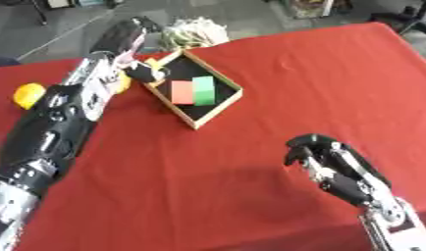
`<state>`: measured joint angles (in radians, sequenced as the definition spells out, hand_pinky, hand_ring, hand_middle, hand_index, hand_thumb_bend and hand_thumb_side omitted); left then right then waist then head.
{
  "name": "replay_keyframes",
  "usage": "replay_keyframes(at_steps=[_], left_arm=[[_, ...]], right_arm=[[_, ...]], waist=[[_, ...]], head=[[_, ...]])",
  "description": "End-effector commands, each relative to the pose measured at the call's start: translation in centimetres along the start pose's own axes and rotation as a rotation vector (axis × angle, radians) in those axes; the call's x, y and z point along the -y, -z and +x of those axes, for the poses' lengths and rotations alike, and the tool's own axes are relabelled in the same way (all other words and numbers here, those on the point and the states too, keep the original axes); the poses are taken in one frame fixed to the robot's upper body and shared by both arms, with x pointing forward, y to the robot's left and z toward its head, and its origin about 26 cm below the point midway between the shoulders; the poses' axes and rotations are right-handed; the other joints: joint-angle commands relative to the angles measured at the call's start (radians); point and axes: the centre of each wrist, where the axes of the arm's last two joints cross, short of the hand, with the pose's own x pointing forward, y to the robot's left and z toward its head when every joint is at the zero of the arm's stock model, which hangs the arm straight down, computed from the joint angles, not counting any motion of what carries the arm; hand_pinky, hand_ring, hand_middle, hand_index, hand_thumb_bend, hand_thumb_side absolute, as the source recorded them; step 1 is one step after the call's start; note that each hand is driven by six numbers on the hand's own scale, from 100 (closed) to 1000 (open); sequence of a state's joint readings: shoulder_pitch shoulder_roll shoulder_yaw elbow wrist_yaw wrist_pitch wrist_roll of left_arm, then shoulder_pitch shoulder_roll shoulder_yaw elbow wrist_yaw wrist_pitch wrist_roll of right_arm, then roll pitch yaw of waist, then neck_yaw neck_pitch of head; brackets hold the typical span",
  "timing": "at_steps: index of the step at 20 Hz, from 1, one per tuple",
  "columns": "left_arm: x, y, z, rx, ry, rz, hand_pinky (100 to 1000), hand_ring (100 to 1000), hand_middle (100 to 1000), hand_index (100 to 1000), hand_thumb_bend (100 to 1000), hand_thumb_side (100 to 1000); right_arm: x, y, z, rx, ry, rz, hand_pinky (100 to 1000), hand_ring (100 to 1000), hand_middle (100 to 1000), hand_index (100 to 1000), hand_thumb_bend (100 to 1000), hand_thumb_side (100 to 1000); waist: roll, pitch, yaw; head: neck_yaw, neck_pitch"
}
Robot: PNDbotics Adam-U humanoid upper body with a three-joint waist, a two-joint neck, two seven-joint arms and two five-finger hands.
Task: Pick up objects on the table and place them in the box.
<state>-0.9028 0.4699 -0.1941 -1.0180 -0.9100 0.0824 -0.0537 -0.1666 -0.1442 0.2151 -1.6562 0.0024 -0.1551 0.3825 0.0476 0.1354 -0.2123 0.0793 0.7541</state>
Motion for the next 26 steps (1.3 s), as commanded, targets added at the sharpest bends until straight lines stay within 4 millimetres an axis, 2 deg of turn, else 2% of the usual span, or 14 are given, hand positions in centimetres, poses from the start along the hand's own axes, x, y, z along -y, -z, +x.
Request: replay_keyframes(at_steps=[1,3,6,8,13,15,16,19,26], left_arm=[[-2.8,-0.5,-4.1,-0.128,0.036,0.038,804,732,754,854,526,143],[-2.3,-1.0,-6.2,-0.208,0.050,0.007,805,734,754,852,527,126],[-1.1,-1.8,-8.9,-0.307,0.073,-0.070,813,745,768,858,544,148],[-0.4,-2.4,-10.4,-0.361,0.092,-0.125,815,746,770,859,574,158],[1.5,-3.5,-13.3,-0.509,0.148,-0.210,802,726,746,841,559,175],[2.0,-4.0,-14.2,-0.554,0.153,-0.227,789,709,734,835,554,180],[2.3,-4.2,-14.5,-0.573,0.153,-0.236,778,695,725,832,554,155],[2.8,-4.8,-15.4,-0.619,0.150,-0.254,760,677,704,826,540,186],[3.5,-5.5,-16.1,-0.666,0.175,-0.243,735,650,689,820,529,186]], right_arm=[[0.6,0.0,0.4,0.004,-0.025,-0.009,732,582,540,717,100,420],[0.7,-0.1,0.3,0.003,-0.027,-0.010,732,582,540,717,100,420],[0.7,-0.1,0.4,0.003,-0.030,-0.011,733,582,540,717,100,419],[0.8,-0.1,0.3,0.001,-0.031,-0.013,733,582,540,717,100,417],[0.8,-0.2,0.3,-0.001,-0.031,-0.015,733,582,540,717,100,414],[0.9,-0.2,0.3,-0.002,-0.033,-0.017,732,581,539,717,100,413],[0.9,-0.2,0.3,-0.002,-0.033,-0.018,732,581,539,717,100,410],[1.0,-0.2,0.3,-0.002,-0.035,-0.021,732,581,539,717,100,402],[1.1,0.0,0.5,0.004,-0.041,-0.025,732,581,539,716,100,385]], waist=[[0.009,-0.007,0.005],[0.009,-0.007,0.010],[0.008,-0.004,0.013],[0.007,-0.003,0.013],[0.001,0.001,0.013],[-0.001,0.004,0.013],[-0.001,0.005,0.013],[-0.003,0.012,0.013],[-0.007,0.032,0.014]], head=[[-0.007,-0.018],[-0.009,-0.020],[-0.013,-0.022],[-0.015,-0.023],[-0.017,-0.025],[-0.016,-0.026],[-0.016,-0.026],[-0.015,-0.029],[0.017,-0.040]])
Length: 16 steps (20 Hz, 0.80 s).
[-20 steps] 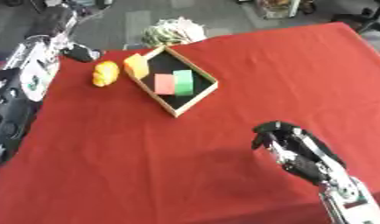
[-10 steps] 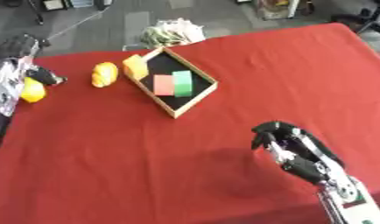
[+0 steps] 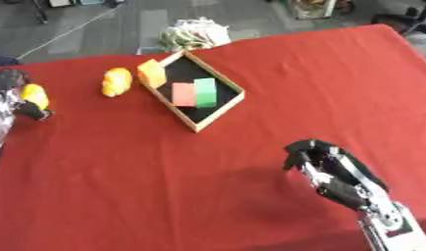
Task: Pick up objects on the table and place them in the box.
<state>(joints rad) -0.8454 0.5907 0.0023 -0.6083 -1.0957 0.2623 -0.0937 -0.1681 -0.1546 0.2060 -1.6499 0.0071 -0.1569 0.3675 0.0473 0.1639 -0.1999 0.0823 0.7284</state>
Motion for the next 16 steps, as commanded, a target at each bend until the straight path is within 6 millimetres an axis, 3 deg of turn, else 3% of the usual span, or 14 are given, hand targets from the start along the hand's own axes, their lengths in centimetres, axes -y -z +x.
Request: replay_keyframes(at_steps=[1,6,10,16], left_arm=[[-1.9,0.3,-1.7,-0.053,0.011,0.076,735,649,688,820,527,184],[-1.6,0.3,-1.7,-0.087,0.013,0.126,694,597,631,783,500,169],[-0.9,0.2,-1.8,-0.090,0.038,0.120,608,500,497,673,447,113],[-0.9,0.2,-1.6,-0.075,0.052,0.133,502,416,391,557,301,100]], right_arm=[[0.7,0.3,0.7,0.016,-0.028,-0.005,732,581,539,716,100,381],[0.8,0.4,0.7,0.018,-0.031,-0.005,732,580,538,716,100,369],[0.8,0.5,0.8,0.020,-0.032,-0.005,732,580,538,716,100,365],[0.8,0.6,0.8,0.019,-0.032,-0.006,732,580,538,716,100,364]], waist=[[-0.007,0.006,0.002],[-0.009,0.015,0.003],[-0.014,0.020,0.003],[-0.018,0.020,0.004]], head=[[0.019,-0.016],[0.023,-0.020],[0.021,-0.023],[0.019,-0.025]])
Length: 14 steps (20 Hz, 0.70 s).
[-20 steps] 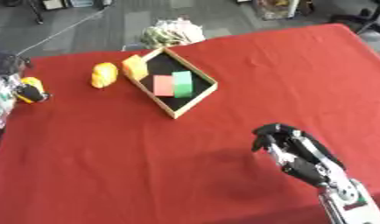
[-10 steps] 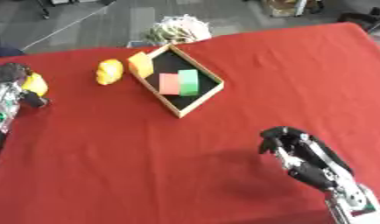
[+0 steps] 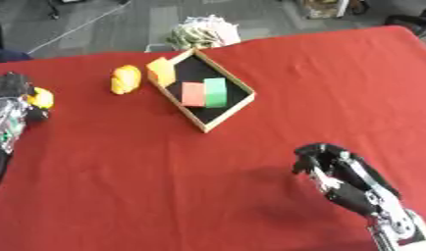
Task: Pick up objects on the table and place them in the box.
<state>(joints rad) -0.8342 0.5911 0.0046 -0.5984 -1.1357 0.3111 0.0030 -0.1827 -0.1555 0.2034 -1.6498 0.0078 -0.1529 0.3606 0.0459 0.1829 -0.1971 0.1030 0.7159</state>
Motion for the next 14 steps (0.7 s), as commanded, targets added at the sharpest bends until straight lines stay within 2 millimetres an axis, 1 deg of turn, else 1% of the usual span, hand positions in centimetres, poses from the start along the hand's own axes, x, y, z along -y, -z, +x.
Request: replay_keyframes(at_steps=[1,8,11,14], left_arm=[[-1.9,0.5,-1.1,-0.009,0.006,0.057,489,407,374,540,282,100],[-4.8,0.3,-0.2,0.067,-0.029,0.169,475,398,354,521,245,100],[-6.8,-0.1,0.8,0.140,-0.056,0.223,466,396,346,512,207,100],[-9.0,-1.0,2.7,0.247,-0.086,0.273,462,396,344,509,185,100]], right_arm=[[0.5,0.2,0.5,0.011,-0.024,0.000,732,580,538,716,100,364],[0.5,0.1,0.4,0.007,-0.025,-0.001,731,579,537,716,100,372],[0.5,0.0,0.3,0.002,-0.027,-0.003,731,579,537,716,100,377],[0.5,-0.1,0.2,0.001,-0.026,-0.002,731,579,536,716,100,377]], waist=[[-0.016,0.000,0.002],[-0.011,-0.009,0.007],[-0.007,-0.013,0.007],[-0.004,-0.016,0.006]], head=[[-0.002,-0.013],[-0.005,-0.013],[-0.011,-0.013],[-0.019,-0.013]])
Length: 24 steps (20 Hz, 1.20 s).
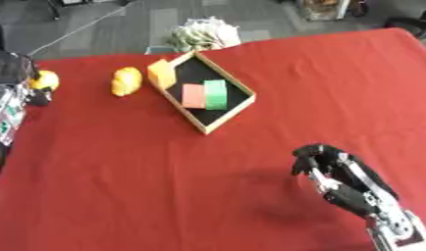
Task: Pick up objects on the table and place them in the box.
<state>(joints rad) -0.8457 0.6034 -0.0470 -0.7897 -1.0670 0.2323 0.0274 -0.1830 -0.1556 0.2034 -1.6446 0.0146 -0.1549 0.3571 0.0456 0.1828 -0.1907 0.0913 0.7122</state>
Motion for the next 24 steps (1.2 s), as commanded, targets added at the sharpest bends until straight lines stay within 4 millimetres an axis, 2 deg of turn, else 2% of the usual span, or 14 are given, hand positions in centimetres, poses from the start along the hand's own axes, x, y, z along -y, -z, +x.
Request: replay_keyframes(at_steps=[1,6,12,14,19,22,24], left_arm=[[-4.5,0.4,1.3,0.105,-0.025,0.105,461,397,344,508,176,100],[-7.2,-0.7,6.9,0.324,-0.075,0.136,464,404,350,512,162,100],[-7.1,-2.1,13.0,0.517,-0.096,0.104,492,429,376,541,155,104],[-6.7,-2.6,14.3,0.573,-0.090,0.087,502,435,386,551,165,106],[-5.6,-3.2,16.1,0.633,-0.087,0.032,537,462,415,585,159,115],[-4.7,-3.3,16.6,0.662,-0.090,-0.009,592,507,477,644,192,119],[-4.3,-3.4,16.8,0.681,-0.079,-0.037,662,568,562,708,264,124]], right_arm=[[0.5,-0.1,0.4,0.006,-0.021,0.001,731,578,536,716,100,379],[0.4,-0.1,0.3,0.005,-0.017,0.004,731,578,536,716,100,378],[0.1,0.1,0.3,0.006,-0.010,0.010,731,578,536,716,100,375],[0.1,0.1,0.3,0.007,-0.008,0.012,731,578,536,716,100,373],[0.0,0.1,0.3,0.005,-0.005,0.014,731,578,535,716,100,371],[-0.1,0.1,0.2,0.005,-0.003,0.017,730,578,535,716,100,368],[-0.1,0.2,0.2,0.005,-0.002,0.015,731,577,535,715,100,370]], waist=[[-0.003,-0.017,-0.001],[-0.001,-0.019,-0.013],[-0.004,-0.019,-0.027],[-0.005,-0.019,-0.030],[-0.008,-0.019,-0.036],[-0.009,-0.019,-0.039],[-0.009,-0.019,-0.040]], head=[[-0.008,-0.010],[-0.008,-0.008],[-0.006,-0.007],[-0.006,-0.007],[-0.002,-0.005],[0.000,-0.005],[0.000,-0.006]])
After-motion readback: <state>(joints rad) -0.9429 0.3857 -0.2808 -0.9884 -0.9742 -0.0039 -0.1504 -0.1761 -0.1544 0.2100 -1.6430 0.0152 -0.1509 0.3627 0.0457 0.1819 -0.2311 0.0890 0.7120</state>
